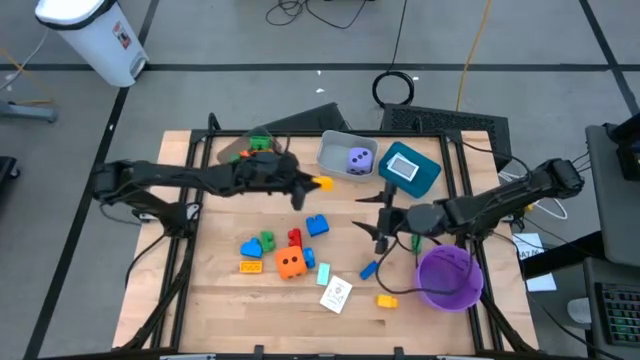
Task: Pick & Place Toys
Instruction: Put the yellow gamepiece into the black bin
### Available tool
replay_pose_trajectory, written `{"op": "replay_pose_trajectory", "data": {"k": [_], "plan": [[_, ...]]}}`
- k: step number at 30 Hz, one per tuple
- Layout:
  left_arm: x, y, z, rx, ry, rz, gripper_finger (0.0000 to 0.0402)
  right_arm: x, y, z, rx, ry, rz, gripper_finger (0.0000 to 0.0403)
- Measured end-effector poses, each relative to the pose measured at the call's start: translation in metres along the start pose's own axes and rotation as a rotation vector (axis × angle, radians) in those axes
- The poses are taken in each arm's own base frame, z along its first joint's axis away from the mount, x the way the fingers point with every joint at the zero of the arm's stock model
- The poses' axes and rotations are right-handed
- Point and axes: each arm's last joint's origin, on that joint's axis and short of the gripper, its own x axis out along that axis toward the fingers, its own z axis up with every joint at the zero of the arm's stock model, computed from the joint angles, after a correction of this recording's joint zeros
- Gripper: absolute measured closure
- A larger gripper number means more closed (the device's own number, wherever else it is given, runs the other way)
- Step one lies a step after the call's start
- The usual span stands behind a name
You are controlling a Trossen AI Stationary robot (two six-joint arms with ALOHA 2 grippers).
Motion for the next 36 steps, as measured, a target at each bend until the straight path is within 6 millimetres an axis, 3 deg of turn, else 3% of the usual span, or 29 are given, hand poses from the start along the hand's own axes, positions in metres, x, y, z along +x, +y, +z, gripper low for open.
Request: {"op": "replay_pose_trajectory", "data": {"k": [9, 17, 27, 36], "plan": [[-0.062, 0.039, 0.008, 0.021, 0.112, 0.397, 0.0276, 0.001, 0.011, -0.036, 0.101, 0.060, 0.017, 0.0153], [-0.088, 0.083, 0.000, -0.058, 0.303, 0.632, 0.0277, -0.001, 0.016, -0.066, 0.214, 0.006, 0.011, 0.0155], [-0.074, 0.121, -0.017, -0.128, 0.525, 0.768, 0.0280, -0.002, 0.017, -0.077, 0.271, 0.012, 0.014, 0.0158], [-0.055, 0.135, -0.033, -0.164, 0.668, 0.759, 0.0278, -0.002, 0.018, -0.077, 0.285, 0.012, 0.018, 0.0160]]}}
